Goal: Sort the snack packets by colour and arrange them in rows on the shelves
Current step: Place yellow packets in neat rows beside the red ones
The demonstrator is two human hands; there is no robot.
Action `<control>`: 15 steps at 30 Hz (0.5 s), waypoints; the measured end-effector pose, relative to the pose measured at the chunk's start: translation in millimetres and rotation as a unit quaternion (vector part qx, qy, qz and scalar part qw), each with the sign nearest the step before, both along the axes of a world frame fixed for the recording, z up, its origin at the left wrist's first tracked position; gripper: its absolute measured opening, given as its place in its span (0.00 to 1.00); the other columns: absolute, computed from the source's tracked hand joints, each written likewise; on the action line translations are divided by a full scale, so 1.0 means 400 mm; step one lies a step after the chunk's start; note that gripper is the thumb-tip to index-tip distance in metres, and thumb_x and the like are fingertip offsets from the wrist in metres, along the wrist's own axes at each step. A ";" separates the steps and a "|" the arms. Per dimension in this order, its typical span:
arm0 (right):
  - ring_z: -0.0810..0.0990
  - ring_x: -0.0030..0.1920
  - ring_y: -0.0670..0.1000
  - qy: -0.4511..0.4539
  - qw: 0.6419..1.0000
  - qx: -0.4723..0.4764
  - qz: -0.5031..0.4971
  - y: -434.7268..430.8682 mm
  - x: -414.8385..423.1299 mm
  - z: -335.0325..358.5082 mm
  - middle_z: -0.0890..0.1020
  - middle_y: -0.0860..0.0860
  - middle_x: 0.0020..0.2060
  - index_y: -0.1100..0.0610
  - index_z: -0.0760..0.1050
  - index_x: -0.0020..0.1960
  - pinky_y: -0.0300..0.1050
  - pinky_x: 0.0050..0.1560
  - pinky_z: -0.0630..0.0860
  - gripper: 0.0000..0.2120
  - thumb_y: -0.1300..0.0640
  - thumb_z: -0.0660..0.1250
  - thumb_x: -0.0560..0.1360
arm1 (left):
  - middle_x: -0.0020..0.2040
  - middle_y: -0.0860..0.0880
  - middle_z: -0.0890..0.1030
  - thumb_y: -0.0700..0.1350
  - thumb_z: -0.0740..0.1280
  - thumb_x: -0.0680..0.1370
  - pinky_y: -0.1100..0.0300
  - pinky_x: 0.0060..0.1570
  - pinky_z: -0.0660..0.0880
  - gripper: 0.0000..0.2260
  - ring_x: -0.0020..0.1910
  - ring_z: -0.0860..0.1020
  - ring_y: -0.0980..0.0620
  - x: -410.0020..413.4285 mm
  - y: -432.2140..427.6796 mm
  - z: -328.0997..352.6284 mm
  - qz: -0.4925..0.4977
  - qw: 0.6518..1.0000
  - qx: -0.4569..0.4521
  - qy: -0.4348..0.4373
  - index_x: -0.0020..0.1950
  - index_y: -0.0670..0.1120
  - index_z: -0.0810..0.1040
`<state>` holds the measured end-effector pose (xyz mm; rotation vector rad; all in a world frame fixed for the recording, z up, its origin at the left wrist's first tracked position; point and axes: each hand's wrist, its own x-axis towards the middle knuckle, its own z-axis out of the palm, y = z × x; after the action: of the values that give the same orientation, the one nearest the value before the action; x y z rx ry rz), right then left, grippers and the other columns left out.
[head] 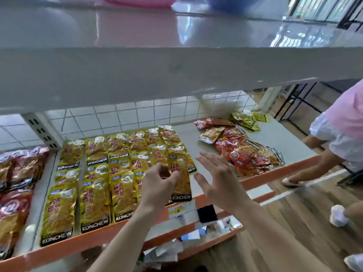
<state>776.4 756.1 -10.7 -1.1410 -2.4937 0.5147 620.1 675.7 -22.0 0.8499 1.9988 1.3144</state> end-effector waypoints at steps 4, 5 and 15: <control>0.66 0.73 0.48 -0.004 0.998 -0.013 0.059 0.071 0.023 -0.026 0.72 0.48 0.71 0.52 0.71 0.72 0.55 0.73 0.62 0.26 0.44 0.60 0.76 | 0.36 0.48 0.80 0.46 0.73 0.76 0.63 0.31 0.72 0.08 0.35 0.77 0.51 0.042 0.044 -0.028 0.063 0.997 -0.023 0.032 0.43 0.45 0.78; 0.66 0.73 0.48 -0.003 0.997 -0.016 0.070 0.090 0.029 -0.034 0.72 0.48 0.71 0.52 0.71 0.72 0.55 0.73 0.63 0.26 0.44 0.61 0.76 | 0.36 0.47 0.80 0.46 0.73 0.76 0.62 0.31 0.72 0.08 0.35 0.77 0.50 0.052 0.056 -0.032 0.074 0.996 -0.028 0.038 0.43 0.44 0.78; 0.68 0.72 0.50 0.014 0.989 -0.029 0.147 0.204 0.061 -0.111 0.74 0.48 0.70 0.52 0.72 0.71 0.57 0.70 0.65 0.23 0.48 0.65 0.77 | 0.35 0.54 0.76 0.46 0.74 0.76 0.65 0.34 0.66 0.08 0.36 0.75 0.50 0.142 0.125 -0.062 0.124 0.982 -0.067 0.124 0.47 0.45 0.77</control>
<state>800.8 837.9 -55.3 -0.7810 -2.6508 0.6799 677.0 725.7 -46.9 0.7486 2.4246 1.2371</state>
